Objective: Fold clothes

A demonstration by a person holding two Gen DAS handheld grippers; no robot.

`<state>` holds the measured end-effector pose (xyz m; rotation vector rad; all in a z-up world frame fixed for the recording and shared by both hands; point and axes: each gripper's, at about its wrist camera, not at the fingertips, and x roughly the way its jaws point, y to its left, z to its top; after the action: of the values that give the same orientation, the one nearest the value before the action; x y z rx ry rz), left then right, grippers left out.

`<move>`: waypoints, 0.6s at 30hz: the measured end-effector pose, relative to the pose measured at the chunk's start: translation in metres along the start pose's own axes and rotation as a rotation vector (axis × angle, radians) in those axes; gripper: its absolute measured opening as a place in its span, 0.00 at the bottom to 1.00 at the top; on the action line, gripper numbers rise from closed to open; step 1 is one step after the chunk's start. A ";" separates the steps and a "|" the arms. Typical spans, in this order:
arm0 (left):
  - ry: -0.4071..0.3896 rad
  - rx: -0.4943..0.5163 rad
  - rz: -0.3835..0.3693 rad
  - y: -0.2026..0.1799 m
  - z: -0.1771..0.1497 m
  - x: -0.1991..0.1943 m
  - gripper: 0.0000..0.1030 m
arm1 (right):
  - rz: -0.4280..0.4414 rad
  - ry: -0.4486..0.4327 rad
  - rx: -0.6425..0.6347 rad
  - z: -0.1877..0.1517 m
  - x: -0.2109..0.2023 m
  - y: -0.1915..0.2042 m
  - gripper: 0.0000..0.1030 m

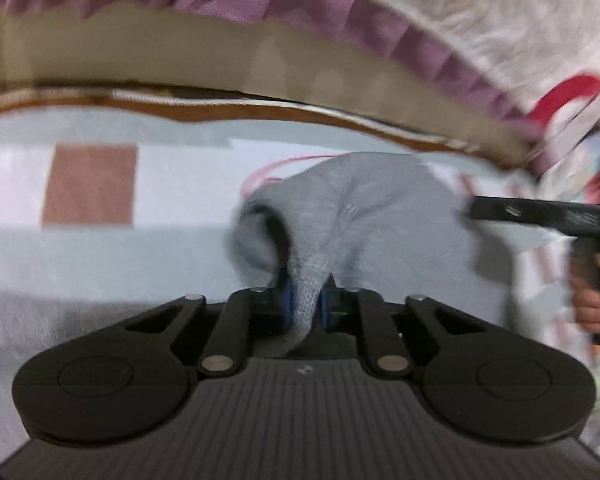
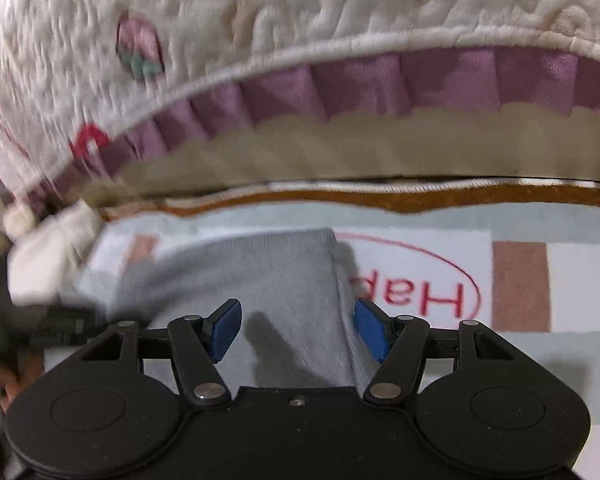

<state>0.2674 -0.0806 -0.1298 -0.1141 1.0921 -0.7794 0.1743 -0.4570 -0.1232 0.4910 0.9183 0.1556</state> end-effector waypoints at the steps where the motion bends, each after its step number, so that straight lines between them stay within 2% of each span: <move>1: -0.026 0.007 -0.027 -0.005 -0.010 -0.012 0.10 | 0.019 -0.010 0.035 0.004 -0.003 -0.002 0.66; 4: -0.103 0.028 -0.110 -0.019 -0.042 -0.049 0.09 | 0.116 -0.029 0.161 0.009 -0.011 -0.011 0.67; 6: -0.120 0.057 -0.163 -0.031 -0.072 -0.073 0.09 | 0.257 -0.006 0.258 0.010 -0.013 -0.017 0.67; 8: -0.140 0.055 -0.222 -0.038 -0.105 -0.092 0.09 | 0.352 0.023 0.319 0.006 -0.014 -0.018 0.68; 10: -0.159 0.028 -0.280 -0.041 -0.139 -0.108 0.09 | 0.378 0.075 0.280 0.002 -0.015 -0.007 0.68; 12: -0.127 -0.004 -0.244 -0.040 -0.155 -0.105 0.09 | 0.379 0.143 0.198 -0.004 -0.012 0.011 0.68; 14: -0.090 -0.035 -0.220 -0.037 -0.169 -0.098 0.09 | 0.329 0.198 0.090 -0.013 -0.007 0.035 0.68; 16: -0.054 -0.060 -0.204 -0.039 -0.179 -0.088 0.09 | 0.287 0.288 0.047 -0.028 0.003 0.050 0.68; 18: -0.037 -0.055 -0.175 -0.049 -0.187 -0.083 0.09 | 0.233 0.331 0.022 -0.050 0.008 0.062 0.68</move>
<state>0.0683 -0.0120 -0.1356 -0.2725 1.0782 -0.9001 0.1440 -0.3831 -0.1251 0.6030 1.1853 0.4488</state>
